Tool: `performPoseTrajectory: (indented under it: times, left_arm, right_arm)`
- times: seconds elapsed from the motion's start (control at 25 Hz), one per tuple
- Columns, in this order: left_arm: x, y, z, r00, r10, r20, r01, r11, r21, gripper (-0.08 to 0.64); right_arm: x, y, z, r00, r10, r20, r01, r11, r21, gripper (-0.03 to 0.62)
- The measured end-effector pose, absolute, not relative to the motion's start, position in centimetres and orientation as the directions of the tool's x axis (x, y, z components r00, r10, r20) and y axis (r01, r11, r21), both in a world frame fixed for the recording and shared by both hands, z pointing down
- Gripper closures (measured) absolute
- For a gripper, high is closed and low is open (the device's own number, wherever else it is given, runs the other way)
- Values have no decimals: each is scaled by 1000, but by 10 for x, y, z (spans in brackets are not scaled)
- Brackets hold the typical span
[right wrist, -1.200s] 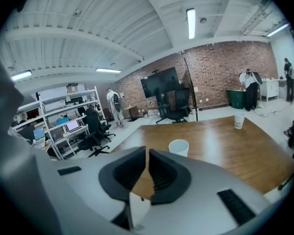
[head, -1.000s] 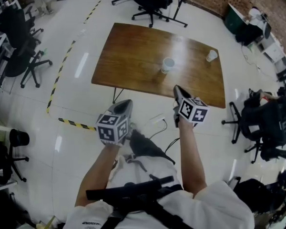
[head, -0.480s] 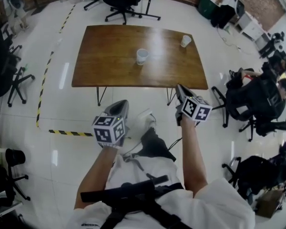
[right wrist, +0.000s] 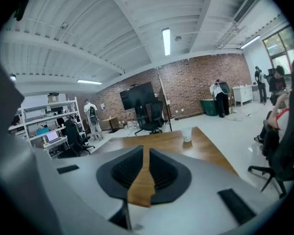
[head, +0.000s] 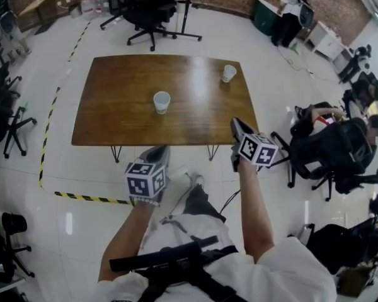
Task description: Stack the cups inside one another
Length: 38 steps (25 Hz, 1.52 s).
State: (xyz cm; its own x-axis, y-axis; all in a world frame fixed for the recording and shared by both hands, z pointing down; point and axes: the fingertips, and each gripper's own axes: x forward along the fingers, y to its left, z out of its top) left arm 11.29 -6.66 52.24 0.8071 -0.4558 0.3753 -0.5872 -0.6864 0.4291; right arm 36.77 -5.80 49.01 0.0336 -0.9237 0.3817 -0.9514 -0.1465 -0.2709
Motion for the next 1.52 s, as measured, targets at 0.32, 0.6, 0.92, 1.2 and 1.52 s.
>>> performPoseTrajectory:
  times: [0.32, 0.6, 0.92, 1.2, 1.52]
  left_arm:
    - [228, -120, 511, 798, -459, 390, -599, -676, 429, 565]
    - [321, -146, 511, 785, -453, 422, -611, -676, 411, 563]
    - [396, -179, 521, 750, -463, 472, -647, -664, 376, 563]
    - [431, -211, 547, 716, -452, 532, -673, -649, 355, 563]
    - [455, -242, 583, 642, -415, 644, -731, -586, 351, 563]
  right_arm:
    - [479, -134, 478, 23, -914, 405, -969, -120, -216, 457]
    - [563, -196, 499, -19, -882, 470, -983, -70, -172, 434]
    - [625, -276, 541, -107, -835, 540, -982, 5, -187, 431]
    - [648, -337, 580, -152, -792, 592, -979, 40, -198, 431]
    - [655, -370, 629, -194, -721, 665, -977, 82, -197, 431]
